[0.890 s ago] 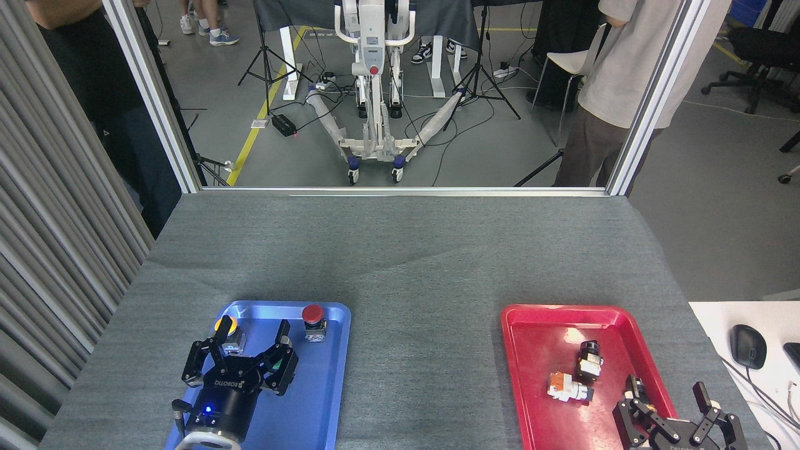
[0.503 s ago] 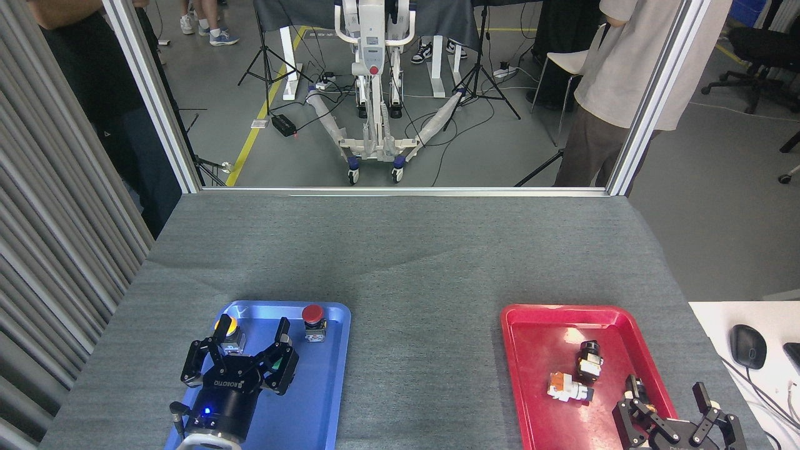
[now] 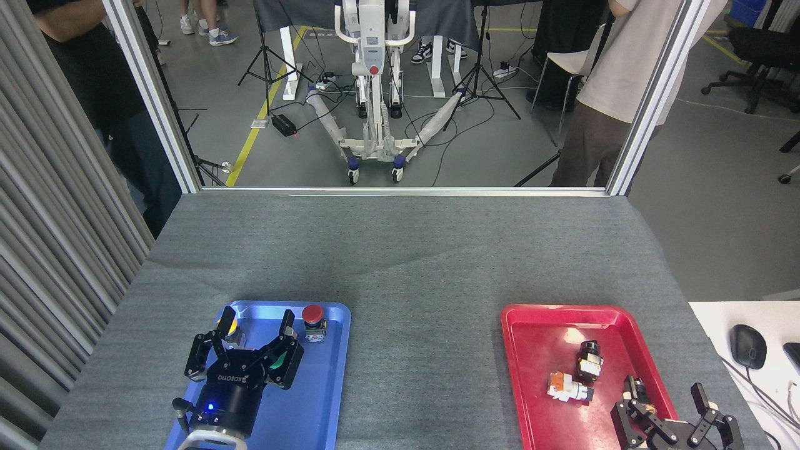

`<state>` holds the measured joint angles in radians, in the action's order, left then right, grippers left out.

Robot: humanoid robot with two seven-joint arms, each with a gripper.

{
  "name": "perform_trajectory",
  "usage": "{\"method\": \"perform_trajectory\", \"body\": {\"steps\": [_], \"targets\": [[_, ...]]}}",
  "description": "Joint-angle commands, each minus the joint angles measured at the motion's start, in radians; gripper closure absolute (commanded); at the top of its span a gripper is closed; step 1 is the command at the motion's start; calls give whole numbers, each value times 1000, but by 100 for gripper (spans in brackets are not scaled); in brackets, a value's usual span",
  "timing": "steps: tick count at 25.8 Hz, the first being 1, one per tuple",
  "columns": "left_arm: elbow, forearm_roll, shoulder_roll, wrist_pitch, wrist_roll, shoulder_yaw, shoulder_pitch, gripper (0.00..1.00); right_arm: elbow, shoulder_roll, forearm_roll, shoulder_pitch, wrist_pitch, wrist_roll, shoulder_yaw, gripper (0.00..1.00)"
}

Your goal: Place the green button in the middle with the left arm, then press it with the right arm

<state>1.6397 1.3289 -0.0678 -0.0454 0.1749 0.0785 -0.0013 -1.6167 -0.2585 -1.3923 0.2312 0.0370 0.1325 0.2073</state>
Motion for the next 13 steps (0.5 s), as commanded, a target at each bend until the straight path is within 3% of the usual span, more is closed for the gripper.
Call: {"method": "perform_trajectory", "body": {"steps": [1, 13], "targets": [[0, 1, -1, -1, 0, 1, 7, 0, 1, 1, -1, -1, -2, -1, 0, 0], [3, 9, -9, -2, -8, 0, -6, 0, 4, -1, 3, -1, 1, -1, 0, 0]]}}
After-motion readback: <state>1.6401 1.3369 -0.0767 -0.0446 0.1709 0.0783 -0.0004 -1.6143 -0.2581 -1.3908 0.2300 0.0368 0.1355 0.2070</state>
